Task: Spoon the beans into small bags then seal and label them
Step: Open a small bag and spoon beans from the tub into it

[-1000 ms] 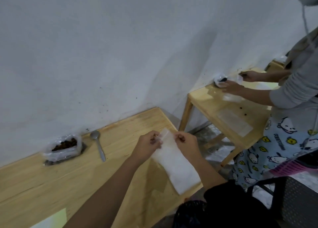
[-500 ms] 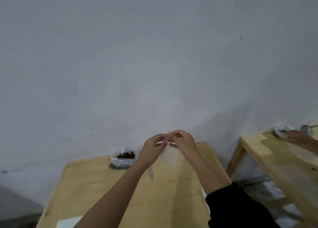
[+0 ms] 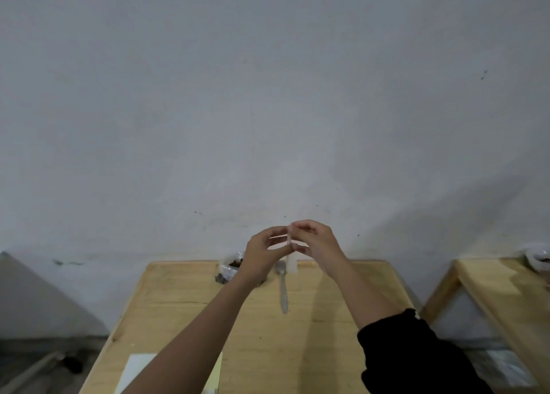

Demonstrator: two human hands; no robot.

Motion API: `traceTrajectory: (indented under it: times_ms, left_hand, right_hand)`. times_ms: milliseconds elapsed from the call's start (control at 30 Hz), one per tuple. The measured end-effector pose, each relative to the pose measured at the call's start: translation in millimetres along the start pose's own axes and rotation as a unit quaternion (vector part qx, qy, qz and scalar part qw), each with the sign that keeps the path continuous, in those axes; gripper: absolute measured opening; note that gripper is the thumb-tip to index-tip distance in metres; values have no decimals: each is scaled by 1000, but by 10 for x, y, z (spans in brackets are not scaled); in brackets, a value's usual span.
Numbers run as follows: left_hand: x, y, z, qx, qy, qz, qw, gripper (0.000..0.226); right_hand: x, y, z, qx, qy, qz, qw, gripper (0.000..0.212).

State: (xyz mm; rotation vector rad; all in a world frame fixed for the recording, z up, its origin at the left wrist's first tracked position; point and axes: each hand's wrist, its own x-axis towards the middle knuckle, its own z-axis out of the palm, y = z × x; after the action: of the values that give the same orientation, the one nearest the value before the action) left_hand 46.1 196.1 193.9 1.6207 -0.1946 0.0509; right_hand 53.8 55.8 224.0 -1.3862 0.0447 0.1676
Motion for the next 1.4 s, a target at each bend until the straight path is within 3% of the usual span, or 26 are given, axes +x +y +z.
traceTrajectory:
  times_ms: [200, 600, 767, 1000, 1167, 1400]
  left_hand:
    - [-9, 2, -23, -34, -5, -2, 999, 38]
    - [-63, -19, 73, -83, -47, -26, 995, 20]
    - [-59, -8, 96, -63, -44, -23, 997, 19]
    - [-101, -65, 75, -31, -41, -18, 999, 22]
    - [-175, -63, 170, 85, 23, 32, 996, 43]
    - [-249, -160, 223, 133, 50, 60, 988, 40]
  right_hand:
    - [31, 61, -11, 37, -2, 2, 999, 6]
    - [-43, 85, -132, 52, 0, -2, 999, 14]
    - [-62, 42, -135, 29, 11, -11, 999, 21]
    - [-48, 88, -123, -16, 23, 2, 1000, 6]
    - [-41, 131, -9, -124, 82, -41, 988, 8]
    - [-31, 182, 17, -158, 96, -33, 982, 10]
